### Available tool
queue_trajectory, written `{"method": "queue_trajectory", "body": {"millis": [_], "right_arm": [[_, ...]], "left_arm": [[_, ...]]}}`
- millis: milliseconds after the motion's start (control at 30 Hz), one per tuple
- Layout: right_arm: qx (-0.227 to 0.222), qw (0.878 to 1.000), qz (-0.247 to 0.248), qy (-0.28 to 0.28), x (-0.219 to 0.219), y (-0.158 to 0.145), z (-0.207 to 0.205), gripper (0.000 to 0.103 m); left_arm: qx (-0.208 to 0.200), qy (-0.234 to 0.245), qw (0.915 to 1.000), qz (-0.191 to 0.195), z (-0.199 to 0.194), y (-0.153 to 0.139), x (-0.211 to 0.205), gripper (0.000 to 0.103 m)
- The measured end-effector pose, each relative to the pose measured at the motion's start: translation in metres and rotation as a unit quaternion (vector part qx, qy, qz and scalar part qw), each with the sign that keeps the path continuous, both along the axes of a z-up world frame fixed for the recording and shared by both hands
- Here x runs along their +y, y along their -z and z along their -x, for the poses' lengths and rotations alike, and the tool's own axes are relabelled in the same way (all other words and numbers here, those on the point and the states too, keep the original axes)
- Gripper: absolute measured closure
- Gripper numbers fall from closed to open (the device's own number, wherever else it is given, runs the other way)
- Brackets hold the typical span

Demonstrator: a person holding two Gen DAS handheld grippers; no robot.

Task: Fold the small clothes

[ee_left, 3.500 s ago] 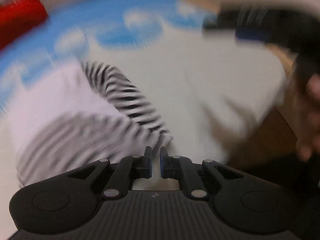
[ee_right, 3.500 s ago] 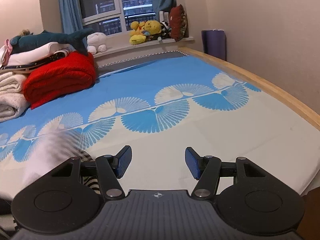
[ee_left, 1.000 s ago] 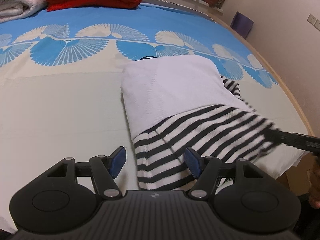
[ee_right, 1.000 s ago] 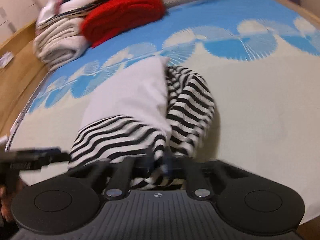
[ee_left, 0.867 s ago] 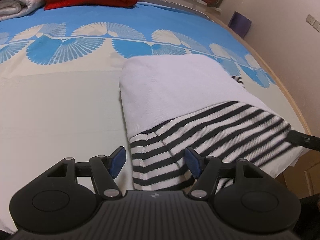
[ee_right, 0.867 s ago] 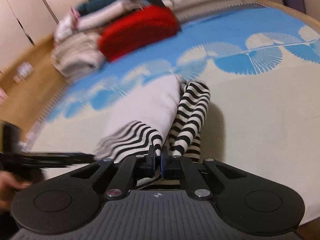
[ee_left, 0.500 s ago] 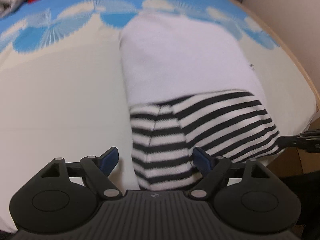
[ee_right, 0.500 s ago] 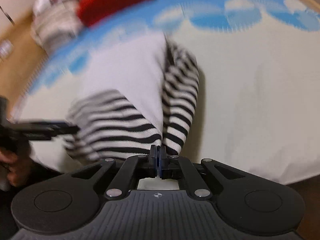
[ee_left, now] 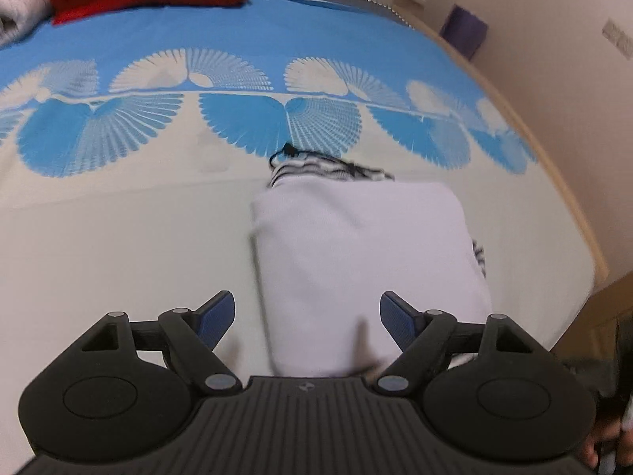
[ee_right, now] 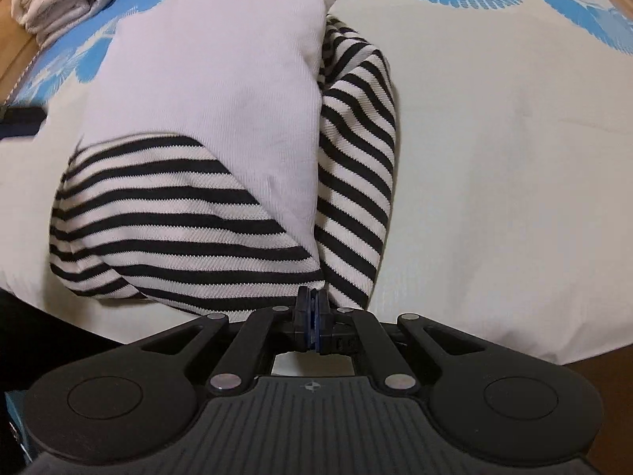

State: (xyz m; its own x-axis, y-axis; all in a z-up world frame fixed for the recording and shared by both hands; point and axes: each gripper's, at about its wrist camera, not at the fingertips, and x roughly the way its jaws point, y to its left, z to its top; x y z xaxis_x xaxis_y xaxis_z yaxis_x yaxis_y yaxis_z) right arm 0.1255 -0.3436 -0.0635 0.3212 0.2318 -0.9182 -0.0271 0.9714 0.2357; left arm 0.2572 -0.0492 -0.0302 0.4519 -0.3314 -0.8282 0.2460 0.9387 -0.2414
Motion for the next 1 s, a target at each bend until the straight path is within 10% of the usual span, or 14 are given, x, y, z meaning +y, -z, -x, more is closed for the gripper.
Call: {"method": "queue_trajectory", "body": {"millis": [167, 233, 500, 600, 700, 833, 1000], "right_arm": [[-0.054, 0.996, -0.063, 0.044, -0.017, -0.039, 0.005, 0.096], [-0.091, 0.991, -0.081, 0.049, -0.026, -0.058, 0.004, 0.076], [-0.159, 0.977, -0.118, 0.079, -0.028, -0.066, -0.085, 0.044], [-0.141, 0.969, -0.138, 0.149, -0.030, -0.037, -0.121, 0.046], [-0.102, 0.957, -0.195, 0.187, -0.033, -0.009, -0.142, 0.099], [-0.139, 0.948, -0.219, 0.185, -0.035, -0.015, -0.156, 0.100], [-0.092, 0.964, -0.119, 0.218, -0.046, 0.004, -0.167, 0.100]], "left_arm": [[0.090, -0.024, 0.9938, 0.061, -0.039, 0.061, 0.009, 0.017], [0.123, -0.049, 0.9891, 0.066, -0.045, 0.075, 0.009, 0.017], [0.105, -0.031, 0.9913, 0.073, -0.053, 0.069, 0.000, 0.017], [0.105, -0.056, 0.9888, 0.090, -0.063, 0.069, 0.009, 0.017], [0.110, -0.076, 0.9850, 0.109, -0.070, 0.071, 0.012, 0.017], [0.106, -0.083, 0.9831, 0.124, -0.075, 0.070, 0.011, 0.017], [0.100, -0.083, 0.9843, 0.119, -0.073, 0.072, 0.008, 0.017]]}}
